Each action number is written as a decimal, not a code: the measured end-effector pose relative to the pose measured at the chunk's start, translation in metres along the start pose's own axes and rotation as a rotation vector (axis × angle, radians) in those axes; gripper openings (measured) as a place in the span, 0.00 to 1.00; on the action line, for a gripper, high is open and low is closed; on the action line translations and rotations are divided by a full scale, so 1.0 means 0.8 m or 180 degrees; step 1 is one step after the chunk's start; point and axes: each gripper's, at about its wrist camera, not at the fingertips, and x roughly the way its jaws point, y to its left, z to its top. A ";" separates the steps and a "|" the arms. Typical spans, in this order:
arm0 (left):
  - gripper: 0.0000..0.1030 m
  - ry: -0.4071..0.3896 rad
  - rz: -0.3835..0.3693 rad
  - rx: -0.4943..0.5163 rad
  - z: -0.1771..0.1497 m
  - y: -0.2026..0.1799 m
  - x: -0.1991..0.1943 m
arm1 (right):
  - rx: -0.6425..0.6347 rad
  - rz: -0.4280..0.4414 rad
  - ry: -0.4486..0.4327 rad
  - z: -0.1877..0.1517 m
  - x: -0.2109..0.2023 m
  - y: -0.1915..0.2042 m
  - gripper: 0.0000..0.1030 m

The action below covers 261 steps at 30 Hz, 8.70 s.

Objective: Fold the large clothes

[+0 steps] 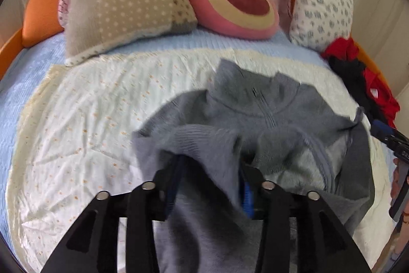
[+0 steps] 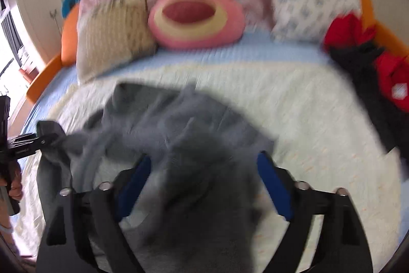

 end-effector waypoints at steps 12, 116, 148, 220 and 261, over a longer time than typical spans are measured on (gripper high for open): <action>0.71 0.0040 0.0219 0.0387 0.006 -0.063 -0.040 | -0.0475 -0.0196 0.0144 0.001 -0.032 0.054 0.83; 0.08 0.0048 0.0956 -0.0553 0.119 0.041 0.163 | -0.0116 -0.0733 0.0437 0.108 0.221 -0.010 0.13; 0.70 -0.0024 0.0253 0.0655 0.065 -0.099 0.060 | -0.1405 -0.0033 0.0628 0.036 0.109 0.138 0.64; 0.53 0.0214 0.0779 -0.0095 -0.008 0.021 0.151 | -0.0265 -0.0817 0.0643 0.037 0.170 -0.040 0.06; 0.68 0.0005 0.0169 -0.0890 -0.113 0.098 0.065 | -0.0498 -0.0320 0.0296 -0.069 0.046 0.031 0.52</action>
